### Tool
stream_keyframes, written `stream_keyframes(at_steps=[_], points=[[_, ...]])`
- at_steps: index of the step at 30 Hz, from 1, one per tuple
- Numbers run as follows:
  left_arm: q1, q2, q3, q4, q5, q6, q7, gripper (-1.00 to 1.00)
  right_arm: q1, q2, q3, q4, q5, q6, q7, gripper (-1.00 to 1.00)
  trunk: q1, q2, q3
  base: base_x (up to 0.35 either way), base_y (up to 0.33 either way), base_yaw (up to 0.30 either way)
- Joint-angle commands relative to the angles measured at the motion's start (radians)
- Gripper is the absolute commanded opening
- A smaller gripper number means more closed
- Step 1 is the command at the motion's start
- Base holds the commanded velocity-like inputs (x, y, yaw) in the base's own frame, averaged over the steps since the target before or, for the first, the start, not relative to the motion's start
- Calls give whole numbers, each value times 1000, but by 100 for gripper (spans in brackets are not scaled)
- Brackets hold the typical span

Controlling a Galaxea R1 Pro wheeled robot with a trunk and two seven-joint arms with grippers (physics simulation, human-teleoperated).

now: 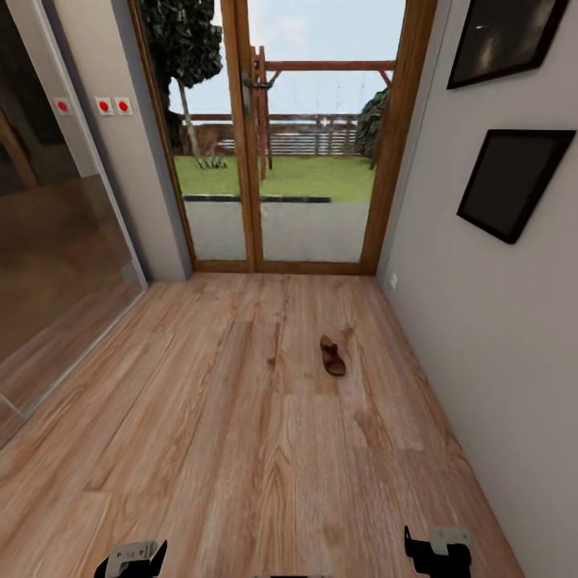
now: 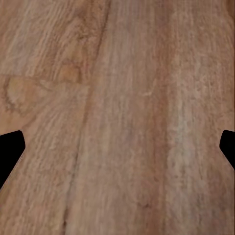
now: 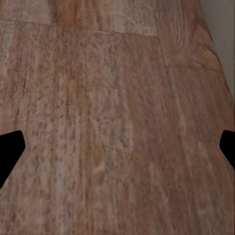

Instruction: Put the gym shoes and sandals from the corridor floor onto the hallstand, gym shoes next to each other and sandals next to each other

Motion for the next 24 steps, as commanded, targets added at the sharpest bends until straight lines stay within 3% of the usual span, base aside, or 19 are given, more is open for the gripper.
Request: stream_keyframes(at_steps=[1, 24], points=[[-1, 0, 9, 1, -7, -3, -5, 100, -1, 0, -7, 1, 11, -3, -2, 100, 0, 0, -1, 340, 0, 0], [-1, 0, 9, 1, -6, -3, -5, 100, -1, 2, -8, 1, 11, -3, -2, 100, 0, 0, -1, 340, 0, 0]])
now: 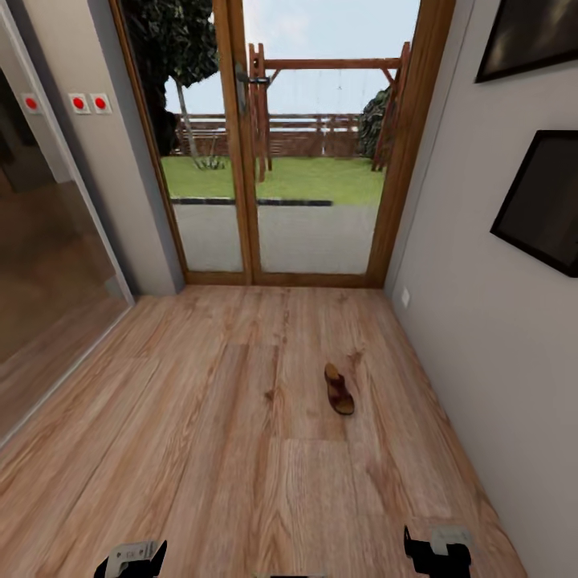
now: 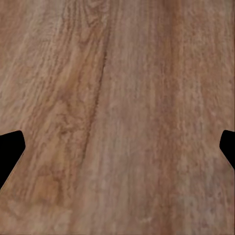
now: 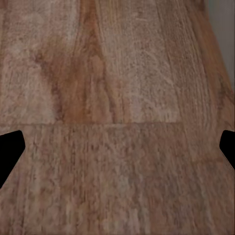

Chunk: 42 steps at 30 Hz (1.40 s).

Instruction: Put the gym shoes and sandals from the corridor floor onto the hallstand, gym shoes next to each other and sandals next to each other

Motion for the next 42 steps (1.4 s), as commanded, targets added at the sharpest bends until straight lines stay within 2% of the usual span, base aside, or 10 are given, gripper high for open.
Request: stream_keyframes(at_steps=[1, 25, 42], points=[[-1, 0, 9, 1, -7, -3, -5, 100, -1, 0, -8, 1, 11, -3, -2, 100, 0, 0, -1, 340, 0, 0], [-1, 0, 9, 1, -4, -3, -5, 100, -1, 0, -8, 1, 11, -3, -2, 100, 0, 0, -1, 340, 8, 0], [-1, 0, 11, 0, -2, -3, -5, 100, -1, 0, -8, 1, 11, -3, -4, 100, 0, 0, -1, 315, 175, 0]])
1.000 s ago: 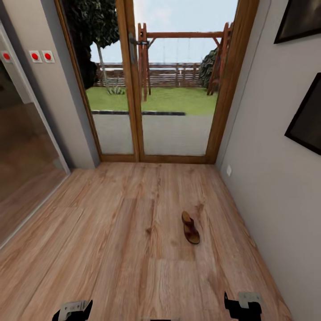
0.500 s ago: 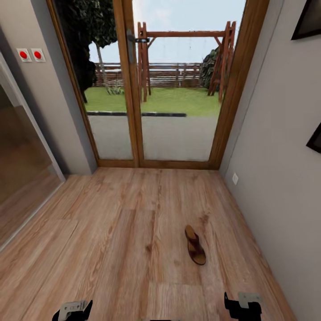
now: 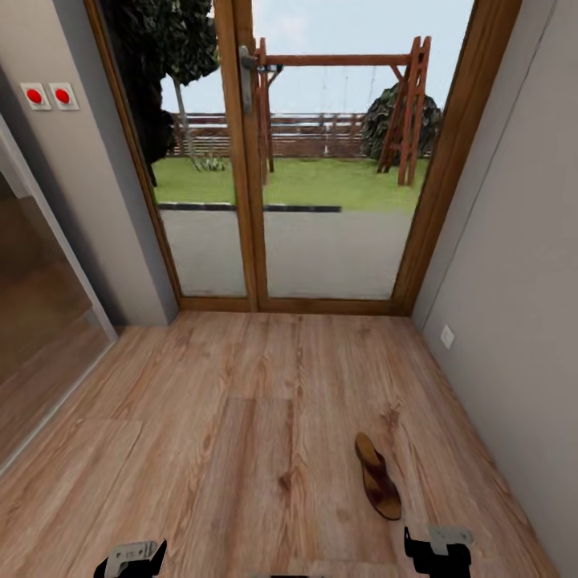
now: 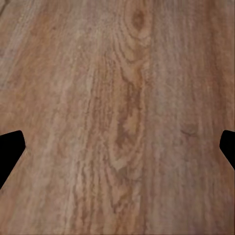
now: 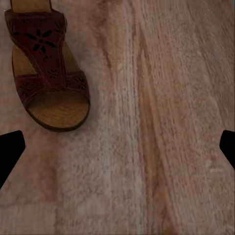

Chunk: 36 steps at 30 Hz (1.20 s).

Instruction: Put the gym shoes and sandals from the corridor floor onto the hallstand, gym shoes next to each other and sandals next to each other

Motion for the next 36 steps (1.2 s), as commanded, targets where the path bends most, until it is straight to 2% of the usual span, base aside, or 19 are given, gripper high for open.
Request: stream_keyframes(at_steps=[1, 15, 36], points=[[-1, 0, 9, 1, -7, -3, -5, 100, -1, 0, -7, 1, 10, -3, -3, 100, 0, 0, -1, 260, 248, 0], [-1, 0, 9, 1, -7, -3, -5, 100, -1, -1, -7, 1, 11, -3, -2, 100, 0, 0, 0, 189, 290, -24], [-1, 0, 8, 1, -7, -3, -5, 100, -1, -1, -7, 1, 10, -3, -1, 100, 0, 0, 12, 220, 275, -228]])
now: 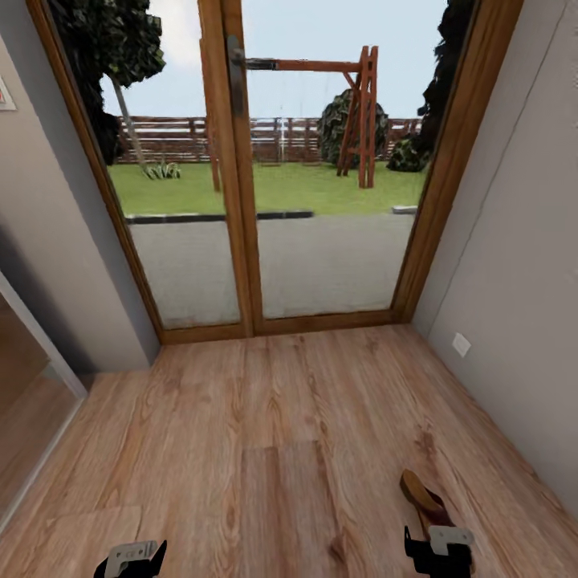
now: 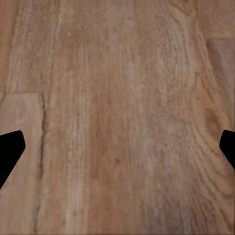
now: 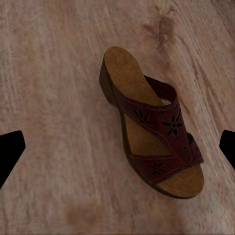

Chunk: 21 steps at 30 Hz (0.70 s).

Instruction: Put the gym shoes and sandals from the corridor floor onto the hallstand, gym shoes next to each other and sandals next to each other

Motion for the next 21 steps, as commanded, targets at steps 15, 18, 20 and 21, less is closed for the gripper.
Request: stream_keyframes(at_steps=[15, 18, 20, 21], points=[[-1, 0, 9, 1, -7, -3, -5, 100, -1, 0, -7, 1, 10, -3, -3, 100, 0, 0, 8, 280, 227, -238], [-1, 0, 10, 1, -7, -3, -5, 100, -1, 1, -7, 1, 9, -3, -3, 100, 0, 0, 10, 280, 226, -238], [-1, 0, 10, 1, -7, -3, -5, 100, -1, 0, -7, 1, 10, -3, -3, 100, 0, 0, 11, 281, 226, -238], [-1, 0, 10, 1, -7, -3, -5, 100, -1, 0, -7, 1, 10, -3, -3, 100, 0, 0, 12, 281, 226, -238]])
